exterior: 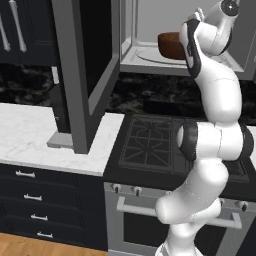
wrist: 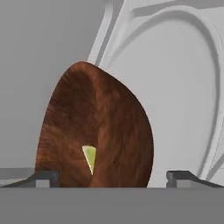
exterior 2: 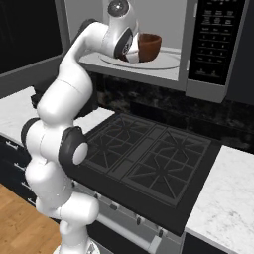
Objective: Pick the lemon wedge from the sink and place it in the bowl. Then pick the bowl and place it in the microwave. Then close the microwave door and press the start button.
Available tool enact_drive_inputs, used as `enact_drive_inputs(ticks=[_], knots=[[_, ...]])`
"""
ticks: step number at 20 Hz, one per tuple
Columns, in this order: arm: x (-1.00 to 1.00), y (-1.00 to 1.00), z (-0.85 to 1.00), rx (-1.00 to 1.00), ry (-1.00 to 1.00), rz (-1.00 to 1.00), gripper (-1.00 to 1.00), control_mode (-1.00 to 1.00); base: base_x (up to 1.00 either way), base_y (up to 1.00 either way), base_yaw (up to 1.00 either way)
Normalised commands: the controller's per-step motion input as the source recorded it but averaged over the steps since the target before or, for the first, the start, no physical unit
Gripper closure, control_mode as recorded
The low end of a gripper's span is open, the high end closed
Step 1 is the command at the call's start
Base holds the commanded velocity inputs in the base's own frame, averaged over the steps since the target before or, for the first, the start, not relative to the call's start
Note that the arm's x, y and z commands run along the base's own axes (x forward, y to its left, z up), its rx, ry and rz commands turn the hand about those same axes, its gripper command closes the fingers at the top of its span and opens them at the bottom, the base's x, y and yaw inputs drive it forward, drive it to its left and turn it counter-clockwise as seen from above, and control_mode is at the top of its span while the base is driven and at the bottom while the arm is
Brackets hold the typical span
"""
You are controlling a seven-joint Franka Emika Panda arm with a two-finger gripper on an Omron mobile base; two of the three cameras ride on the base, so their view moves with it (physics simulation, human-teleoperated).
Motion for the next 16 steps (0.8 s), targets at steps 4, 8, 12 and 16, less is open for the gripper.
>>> enact_drive_inputs(ticks=[4,8,12,16], knots=[[-0.92,0.00,0.02,0.03,-0.09,0.00,-1.00,-1.00,0.00,0.00,0.00],[-1.00,0.01,0.22,0.04,-0.10,0.00,-1.00,-1.00,0.00,0.00,0.00],[-1.00,0.16,0.01,0.00,-0.22,0.00,-1.00,-1.00,0.00,0.00,0.00],[-1.00,0.28,-0.01,0.00,-0.26,0.00,-1.00,-1.00,0.00,0.00,0.00]])
